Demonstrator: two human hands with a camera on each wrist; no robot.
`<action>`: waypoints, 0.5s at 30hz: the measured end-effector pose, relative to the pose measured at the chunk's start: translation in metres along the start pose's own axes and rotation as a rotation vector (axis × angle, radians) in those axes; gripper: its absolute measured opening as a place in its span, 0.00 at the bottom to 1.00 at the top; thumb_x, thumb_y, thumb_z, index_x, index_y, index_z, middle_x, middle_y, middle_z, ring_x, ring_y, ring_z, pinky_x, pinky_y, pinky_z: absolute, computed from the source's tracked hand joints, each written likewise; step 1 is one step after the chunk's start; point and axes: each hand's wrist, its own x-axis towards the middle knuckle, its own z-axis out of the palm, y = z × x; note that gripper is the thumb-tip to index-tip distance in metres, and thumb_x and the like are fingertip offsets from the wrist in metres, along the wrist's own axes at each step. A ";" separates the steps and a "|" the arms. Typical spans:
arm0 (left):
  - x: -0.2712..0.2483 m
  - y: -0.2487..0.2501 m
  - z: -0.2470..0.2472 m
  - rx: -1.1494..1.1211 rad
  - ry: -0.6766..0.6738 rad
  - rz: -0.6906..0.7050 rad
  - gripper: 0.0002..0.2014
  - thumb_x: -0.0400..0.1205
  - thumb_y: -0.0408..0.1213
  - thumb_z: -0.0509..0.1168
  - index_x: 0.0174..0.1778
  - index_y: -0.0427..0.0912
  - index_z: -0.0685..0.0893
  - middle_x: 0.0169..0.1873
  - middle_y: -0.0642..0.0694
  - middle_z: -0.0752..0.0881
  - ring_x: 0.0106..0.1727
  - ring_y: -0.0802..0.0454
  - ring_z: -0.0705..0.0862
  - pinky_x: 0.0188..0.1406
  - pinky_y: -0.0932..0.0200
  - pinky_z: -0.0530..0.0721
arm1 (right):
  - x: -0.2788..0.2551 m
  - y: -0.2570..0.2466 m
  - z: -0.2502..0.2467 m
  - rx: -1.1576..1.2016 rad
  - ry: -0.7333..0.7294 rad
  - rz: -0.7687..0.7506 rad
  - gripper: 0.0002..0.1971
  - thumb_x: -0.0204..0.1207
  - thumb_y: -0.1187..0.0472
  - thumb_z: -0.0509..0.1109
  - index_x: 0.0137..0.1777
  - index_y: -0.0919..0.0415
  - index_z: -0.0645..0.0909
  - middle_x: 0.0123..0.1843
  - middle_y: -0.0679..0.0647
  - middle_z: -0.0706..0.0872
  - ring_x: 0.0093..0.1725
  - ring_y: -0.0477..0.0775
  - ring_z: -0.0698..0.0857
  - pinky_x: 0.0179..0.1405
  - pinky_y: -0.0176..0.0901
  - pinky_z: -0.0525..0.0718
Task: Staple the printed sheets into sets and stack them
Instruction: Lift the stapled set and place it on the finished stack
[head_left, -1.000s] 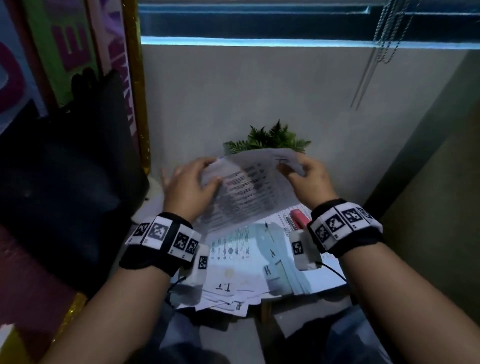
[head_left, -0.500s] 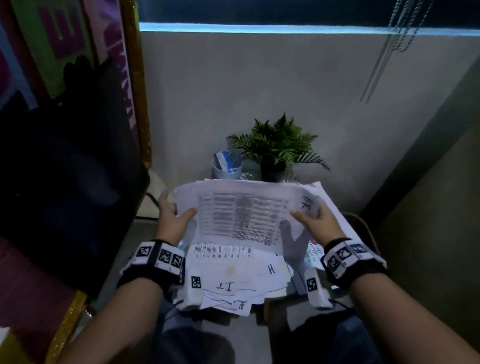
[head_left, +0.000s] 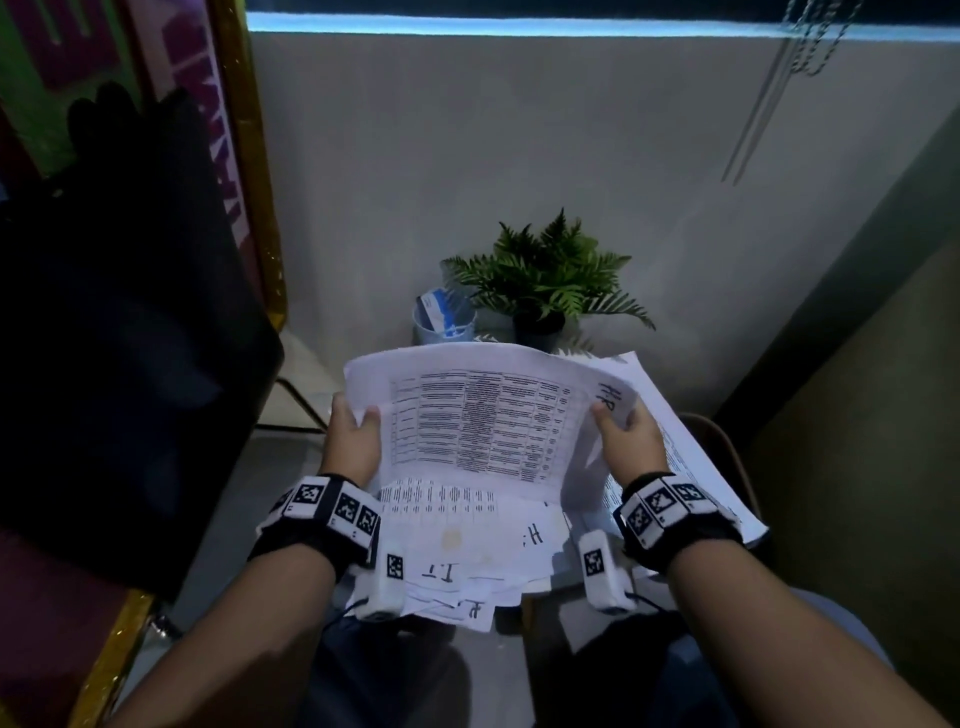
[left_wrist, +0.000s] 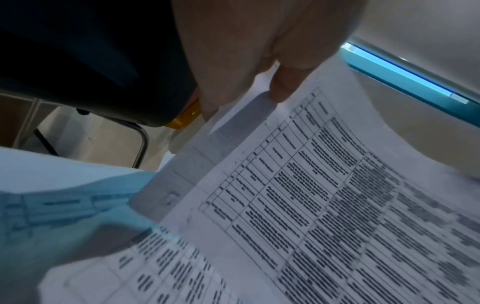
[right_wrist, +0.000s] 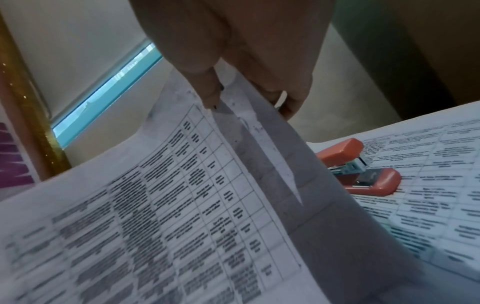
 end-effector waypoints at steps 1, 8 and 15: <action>0.002 0.001 -0.002 -0.017 0.015 0.005 0.19 0.85 0.32 0.55 0.73 0.42 0.66 0.56 0.43 0.78 0.54 0.45 0.78 0.53 0.54 0.75 | 0.001 -0.003 -0.003 -0.004 0.013 -0.010 0.15 0.80 0.53 0.66 0.62 0.61 0.79 0.59 0.61 0.85 0.60 0.62 0.82 0.58 0.53 0.80; 0.010 0.018 -0.015 0.350 0.161 0.117 0.29 0.78 0.39 0.66 0.73 0.39 0.65 0.72 0.34 0.68 0.72 0.35 0.69 0.72 0.43 0.68 | 0.004 -0.019 -0.010 -0.004 -0.172 -0.084 0.05 0.81 0.56 0.65 0.48 0.53 0.82 0.45 0.48 0.88 0.49 0.53 0.86 0.55 0.50 0.83; -0.016 0.056 0.040 0.838 -0.313 0.751 0.31 0.81 0.56 0.54 0.81 0.55 0.57 0.78 0.47 0.68 0.79 0.48 0.64 0.80 0.43 0.45 | -0.001 -0.024 0.015 -0.064 -0.402 -0.065 0.03 0.82 0.58 0.65 0.48 0.53 0.80 0.39 0.43 0.85 0.40 0.46 0.85 0.34 0.28 0.81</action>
